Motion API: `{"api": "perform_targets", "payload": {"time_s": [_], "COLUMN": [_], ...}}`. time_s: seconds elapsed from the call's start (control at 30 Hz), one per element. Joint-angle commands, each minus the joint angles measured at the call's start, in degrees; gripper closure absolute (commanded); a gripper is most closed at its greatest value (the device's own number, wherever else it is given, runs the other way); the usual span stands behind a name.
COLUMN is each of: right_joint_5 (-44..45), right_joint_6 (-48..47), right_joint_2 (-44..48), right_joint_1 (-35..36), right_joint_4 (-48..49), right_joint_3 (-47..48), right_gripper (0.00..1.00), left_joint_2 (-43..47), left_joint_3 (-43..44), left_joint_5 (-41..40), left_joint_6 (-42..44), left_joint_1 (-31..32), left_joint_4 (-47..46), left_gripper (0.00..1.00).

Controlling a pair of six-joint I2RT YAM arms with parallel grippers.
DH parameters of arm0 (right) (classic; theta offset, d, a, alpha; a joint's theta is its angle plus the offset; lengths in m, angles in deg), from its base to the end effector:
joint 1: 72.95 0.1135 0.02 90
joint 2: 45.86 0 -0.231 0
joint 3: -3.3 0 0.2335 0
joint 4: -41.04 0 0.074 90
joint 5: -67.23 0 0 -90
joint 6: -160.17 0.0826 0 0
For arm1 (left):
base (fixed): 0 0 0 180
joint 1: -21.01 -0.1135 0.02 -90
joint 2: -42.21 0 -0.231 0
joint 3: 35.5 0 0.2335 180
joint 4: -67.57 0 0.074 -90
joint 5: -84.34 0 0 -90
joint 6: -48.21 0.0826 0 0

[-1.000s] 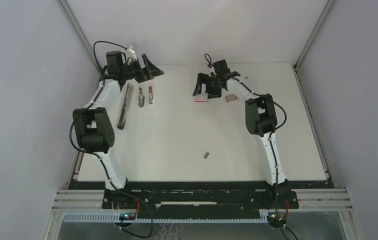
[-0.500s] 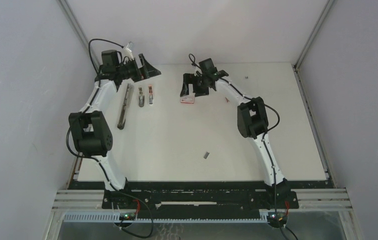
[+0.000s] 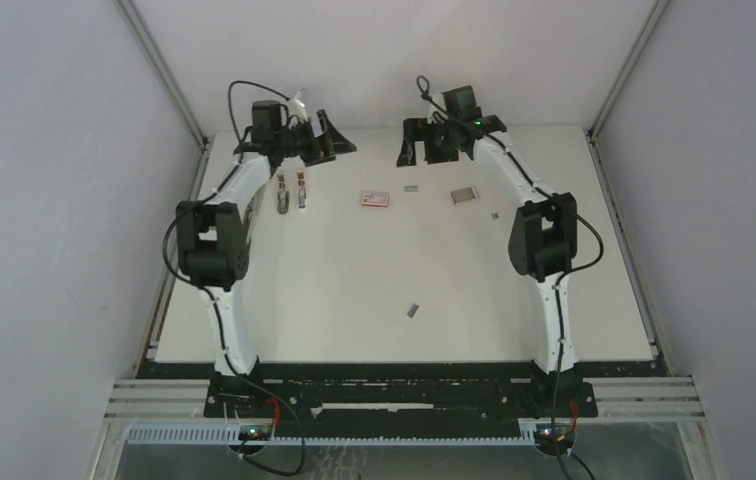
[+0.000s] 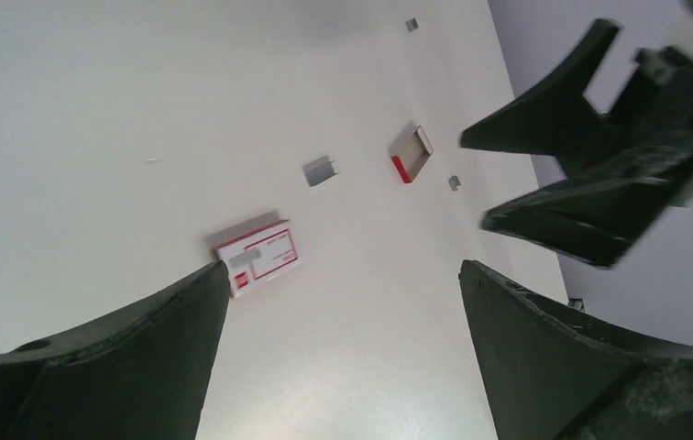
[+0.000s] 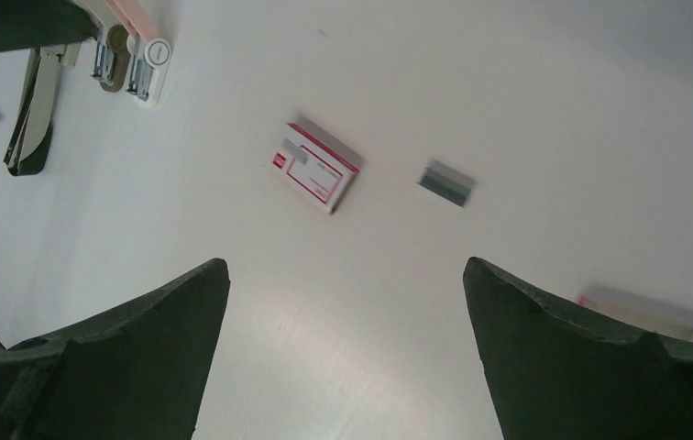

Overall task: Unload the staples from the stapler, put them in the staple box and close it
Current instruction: Adjust the shell at the center of the board, then move the staple to the center of the board.

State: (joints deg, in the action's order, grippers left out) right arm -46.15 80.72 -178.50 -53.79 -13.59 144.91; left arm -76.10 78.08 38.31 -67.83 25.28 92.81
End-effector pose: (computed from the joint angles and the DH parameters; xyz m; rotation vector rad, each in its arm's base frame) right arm 0.4727 0.1989 0.2127 -0.3814 2.3745 0.7296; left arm 0.4723 -0.0928 0.2310 0.0831 2.1208 -1.1176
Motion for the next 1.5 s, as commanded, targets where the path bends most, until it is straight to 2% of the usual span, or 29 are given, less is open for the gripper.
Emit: {"api": "perform_targets", "payload": {"time_s": [0.0,0.17,0.33,0.47,0.7,0.87,1.13,1.3,1.47], "right_joint_5": [-2.17,-6.13,-9.05,-11.81,-12.67,-11.52,-13.04,-13.88,-14.47], "right_joint_6": [-4.08,-4.81,-5.58,-5.89,-5.91,-3.85,-0.78,0.01,0.33], "right_joint_2": [9.16,13.67,18.95,22.73,26.75,28.00,29.19,29.34,30.01], "right_joint_1": [-3.75,-7.51,-10.77,-12.67,-14.61,-16.73,-19.55,-20.00,-20.55], "right_joint_4": [0.37,-1.28,-0.76,0.16,1.75,3.46,5.02,4.69,4.50], "right_joint_3": [-5.00,-9.55,-15.72,-20.00,-25.42,-26.72,-26.31,-25.69,-26.06], "right_gripper": [0.00,0.00,0.00,0.00,0.00,0.00,0.00,0.00,0.00], "left_joint_2": [-5.67,-14.34,-21.95,-27.02,-34.34,-37.62,-38.60,-35.74,-30.71], "left_joint_3": [9.44,18.76,25.03,28.87,35.53,36.33,34.21,31.25,26.72], "left_joint_5": [-2.00,-4.24,-5.16,-8.08,-14.07,-15.36,-12.95,-12.16,-14.03], "left_joint_6": [-4.94,-7.01,-16.40,-23.25,-28.56,-30.69,-32.68,-29.97,-23.12], "left_joint_1": [5.14,9.89,13.53,15.24,17.17,18.21,20.07,20.55,20.54], "left_joint_4": [-1.81,-1.75,-7.14,-11.38,-14.67,-16.41,-17.23,-13.24,-6.00], "left_gripper": [0.00,0.00,0.00,0.00,0.00,0.00,0.01,0.07,0.11]}}
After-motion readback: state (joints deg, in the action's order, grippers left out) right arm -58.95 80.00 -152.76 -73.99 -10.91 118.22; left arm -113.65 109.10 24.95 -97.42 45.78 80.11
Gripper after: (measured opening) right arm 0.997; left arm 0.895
